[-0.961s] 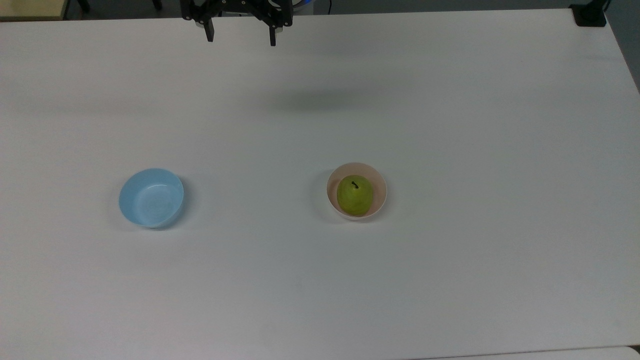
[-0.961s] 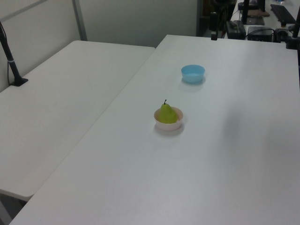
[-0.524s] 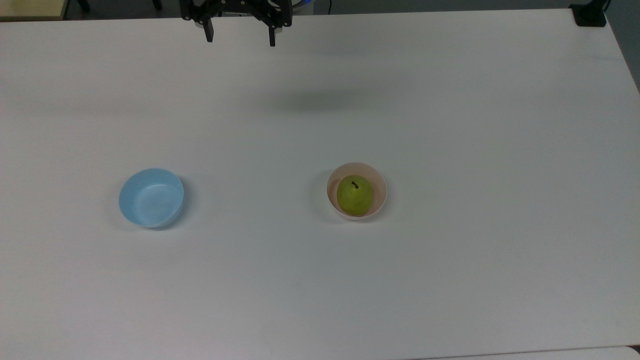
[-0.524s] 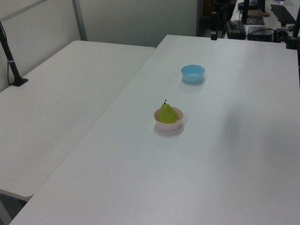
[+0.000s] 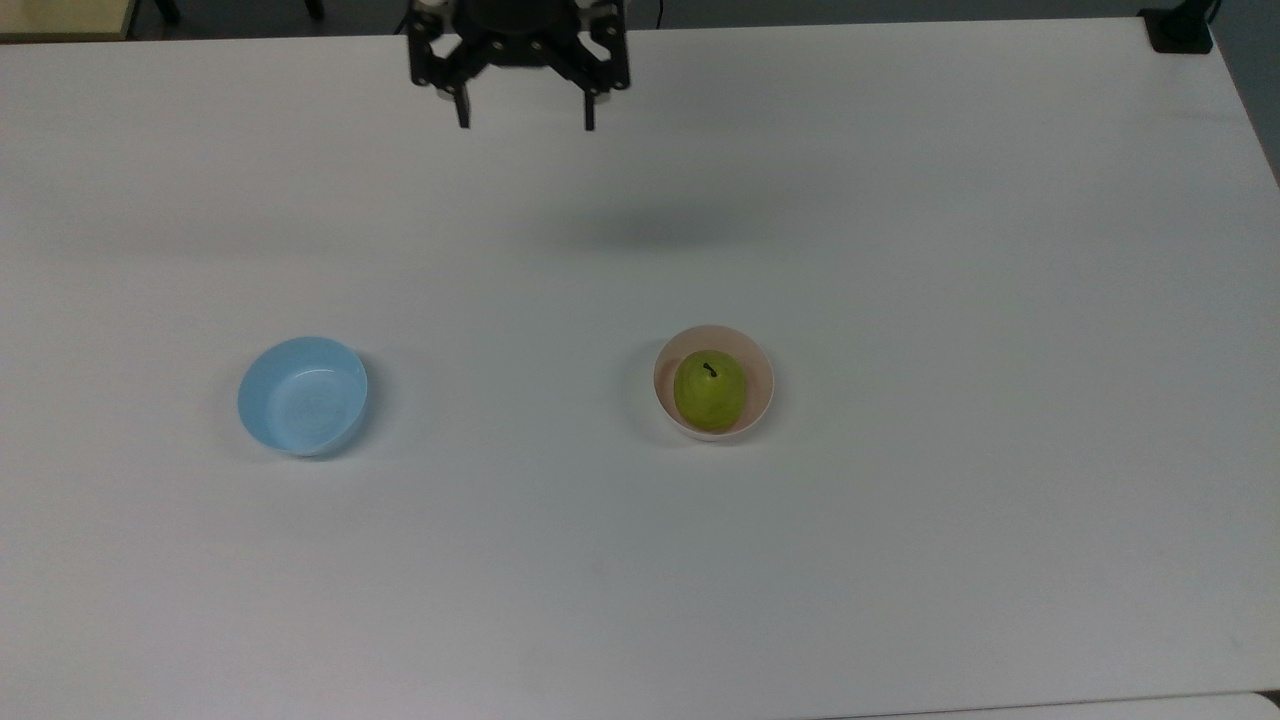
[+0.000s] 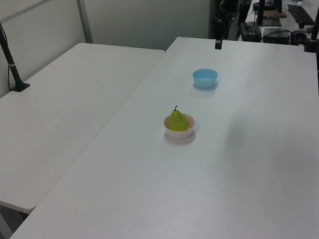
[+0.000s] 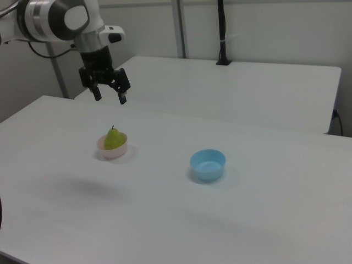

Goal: Pick up a pear from the bowl
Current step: 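Move the open gripper over the green pear in the pink bowl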

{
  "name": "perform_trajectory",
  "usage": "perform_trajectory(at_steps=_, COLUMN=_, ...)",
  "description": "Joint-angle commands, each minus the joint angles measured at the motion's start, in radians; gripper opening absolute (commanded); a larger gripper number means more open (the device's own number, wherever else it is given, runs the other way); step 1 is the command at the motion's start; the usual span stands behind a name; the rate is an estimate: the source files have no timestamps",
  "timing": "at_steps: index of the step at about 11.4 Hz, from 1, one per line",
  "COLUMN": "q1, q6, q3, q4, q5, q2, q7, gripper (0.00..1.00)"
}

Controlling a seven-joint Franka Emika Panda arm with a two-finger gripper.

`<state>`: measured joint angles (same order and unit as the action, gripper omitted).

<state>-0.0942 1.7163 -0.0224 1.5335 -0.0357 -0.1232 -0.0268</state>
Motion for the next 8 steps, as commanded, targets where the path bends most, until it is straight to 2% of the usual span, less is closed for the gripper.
perform_trajectory(at_steps=1, q1=-0.088, q6=0.067, q3=-0.005, q4=0.017, q5=0.008, q2=-0.041, q7=-0.004, gripper=1.0)
perform_trajectory(at_steps=5, q1=-0.163, q6=0.111, q3=-0.005, q4=0.016, q5=0.008, q2=-0.099, q7=-0.045, gripper=1.0)
perform_trajectory(at_steps=8, q1=-0.199, q6=0.222, q3=-0.005, q4=0.016, q5=-0.004, q2=-0.183, q7=-0.108, gripper=1.0)
